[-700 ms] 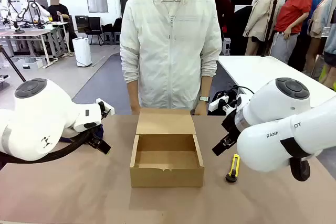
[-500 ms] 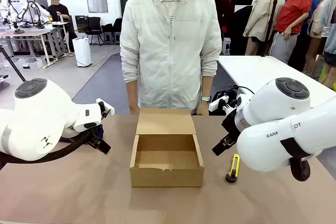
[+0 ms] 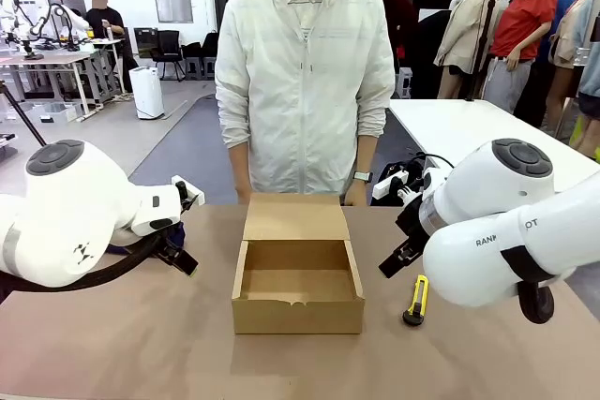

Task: Pack the items into the box.
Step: Pick up the item specified by the human and place it in the Mailer Box.

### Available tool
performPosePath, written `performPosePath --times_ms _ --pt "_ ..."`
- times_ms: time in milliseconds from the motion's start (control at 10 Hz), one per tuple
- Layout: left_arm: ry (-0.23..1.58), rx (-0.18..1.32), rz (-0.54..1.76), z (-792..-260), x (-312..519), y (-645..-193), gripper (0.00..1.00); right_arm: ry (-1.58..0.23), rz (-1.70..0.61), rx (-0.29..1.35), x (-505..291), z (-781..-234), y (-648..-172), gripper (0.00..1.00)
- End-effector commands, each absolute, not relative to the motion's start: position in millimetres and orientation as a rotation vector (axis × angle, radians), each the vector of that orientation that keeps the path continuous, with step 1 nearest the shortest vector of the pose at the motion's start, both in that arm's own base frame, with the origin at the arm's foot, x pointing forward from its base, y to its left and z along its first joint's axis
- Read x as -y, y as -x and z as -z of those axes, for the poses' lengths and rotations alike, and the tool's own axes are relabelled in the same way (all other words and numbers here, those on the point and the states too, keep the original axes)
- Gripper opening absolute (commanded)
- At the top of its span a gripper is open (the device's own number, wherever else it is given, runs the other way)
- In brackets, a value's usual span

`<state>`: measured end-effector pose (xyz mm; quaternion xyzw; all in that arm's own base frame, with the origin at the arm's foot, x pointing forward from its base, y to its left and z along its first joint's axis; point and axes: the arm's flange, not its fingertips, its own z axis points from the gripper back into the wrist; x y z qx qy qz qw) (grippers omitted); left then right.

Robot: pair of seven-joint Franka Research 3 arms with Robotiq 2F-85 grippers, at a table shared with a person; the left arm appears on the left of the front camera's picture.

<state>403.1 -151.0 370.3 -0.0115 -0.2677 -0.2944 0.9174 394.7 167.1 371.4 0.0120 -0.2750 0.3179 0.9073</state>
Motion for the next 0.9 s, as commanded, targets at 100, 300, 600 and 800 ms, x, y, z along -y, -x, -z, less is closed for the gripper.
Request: performPosePath --times_ms 100,300,600,800 --pt "0.024 0.551 0.606 -370.6 151.0 -403.0 1.00 -0.025 -0.656 0.568 -167.0 -371.5 -394.8 1.00" --pt "0.024 0.551 0.606 -370.6 151.0 -403.0 1.00 -0.025 -0.656 0.568 -167.0 -371.5 -394.8 1.00" --pt "0.205 0.421 0.608 -398.6 143.6 -396.2 1.00 -0.320 -0.432 0.364 -167.1 -423.7 -407.0 1.00" --pt "0.411 0.420 0.254 -467.0 134.3 -391.6 1.00 -0.487 -0.280 0.253 -142.9 -482.0 -399.7 1.00"
